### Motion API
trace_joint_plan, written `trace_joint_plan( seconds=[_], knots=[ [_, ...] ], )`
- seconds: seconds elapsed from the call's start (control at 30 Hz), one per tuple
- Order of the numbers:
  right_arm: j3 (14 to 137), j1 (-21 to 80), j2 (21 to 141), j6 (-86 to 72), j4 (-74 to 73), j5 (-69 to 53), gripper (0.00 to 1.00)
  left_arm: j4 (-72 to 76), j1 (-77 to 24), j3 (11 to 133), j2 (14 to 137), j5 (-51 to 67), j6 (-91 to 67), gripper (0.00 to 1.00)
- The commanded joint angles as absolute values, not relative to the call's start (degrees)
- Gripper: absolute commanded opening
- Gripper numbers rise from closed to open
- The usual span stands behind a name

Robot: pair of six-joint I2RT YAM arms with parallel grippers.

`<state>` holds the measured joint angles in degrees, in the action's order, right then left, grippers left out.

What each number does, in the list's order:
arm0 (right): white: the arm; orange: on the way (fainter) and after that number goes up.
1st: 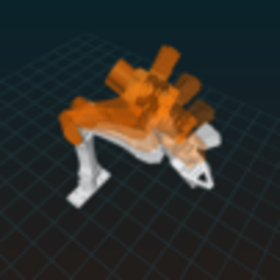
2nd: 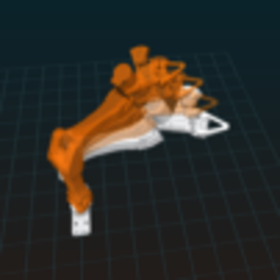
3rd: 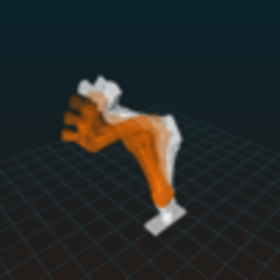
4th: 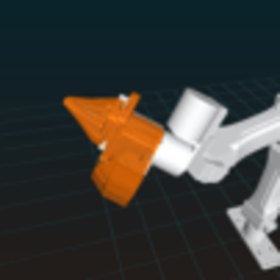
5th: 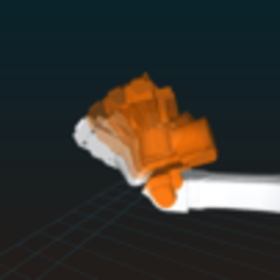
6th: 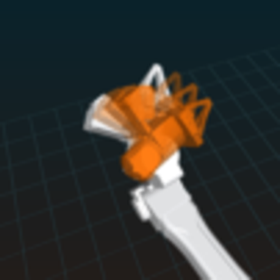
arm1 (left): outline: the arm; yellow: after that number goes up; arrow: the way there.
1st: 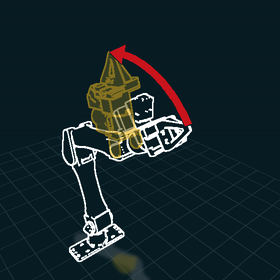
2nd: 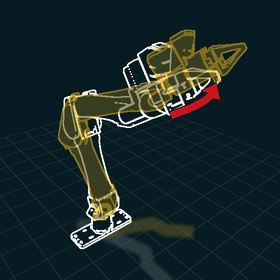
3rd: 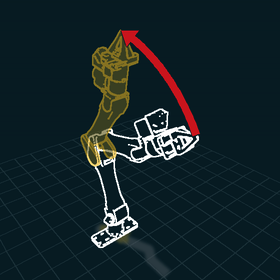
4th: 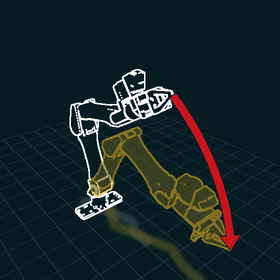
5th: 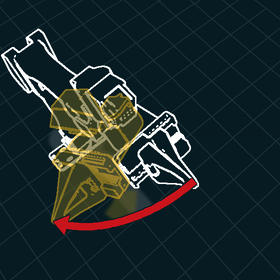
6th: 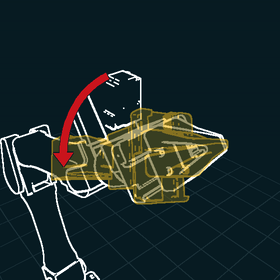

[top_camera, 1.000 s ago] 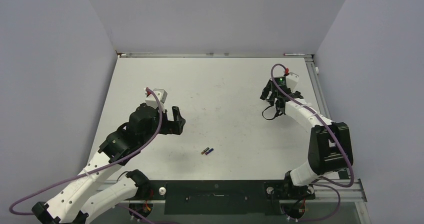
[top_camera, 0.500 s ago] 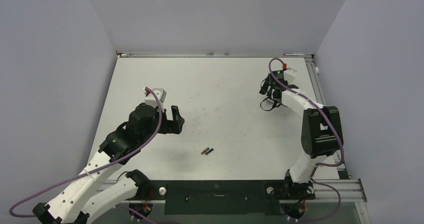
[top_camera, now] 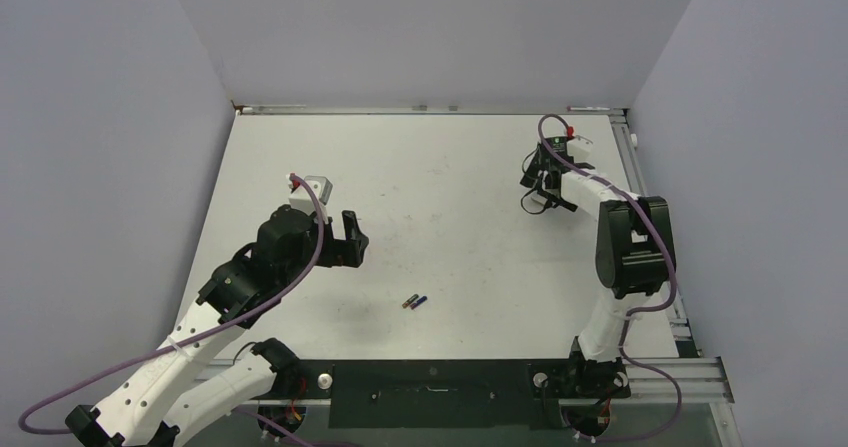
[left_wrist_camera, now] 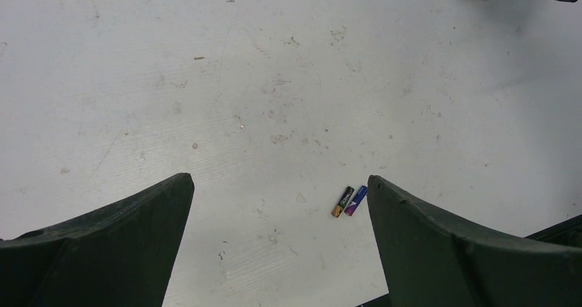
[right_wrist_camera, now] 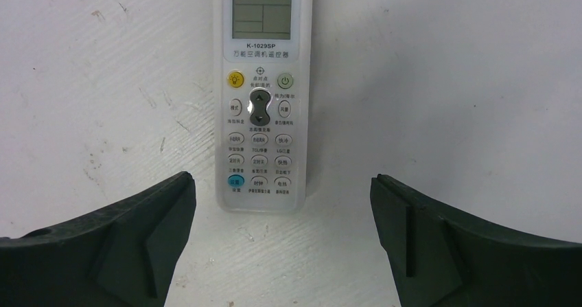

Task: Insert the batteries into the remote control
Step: Pick up the remote control from the center of the board.

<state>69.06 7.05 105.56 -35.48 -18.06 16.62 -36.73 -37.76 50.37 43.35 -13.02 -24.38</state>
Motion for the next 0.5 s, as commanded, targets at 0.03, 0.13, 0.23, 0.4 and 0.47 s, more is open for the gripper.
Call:
trace_joint_plan(
  seconds=[0.03,0.13,0.23,0.4,0.47],
  knots=[
    [71.4,6.68,106.99,-36.95,-17.41,16.72,1.0,-36.2,-37.2,50.71,43.31,-12.31,-23.64,0.96],
    [71.8,6.68,108.01,-37.16,-17.47,16.77,0.99,-36.15,-37.01,50.71,43.41,-12.17,-23.64,0.96],
    [71.82,6.68,108.64,-37.22,-17.31,17.09,0.98,-36.05,-36.78,50.71,43.4,-11.97,-23.64,0.96],
    [72.57,6.68,110.16,-37.59,-17.8,18.1,0.97,-35.96,-36.52,50.64,43.5,-11.7,-23.64,0.96],
    [72.71,6.72,110.51,-37.77,-18.01,18.52,0.96,-35.97,-36.48,50.63,43.5,-11.69,-23.64,0.96]
  ],
)
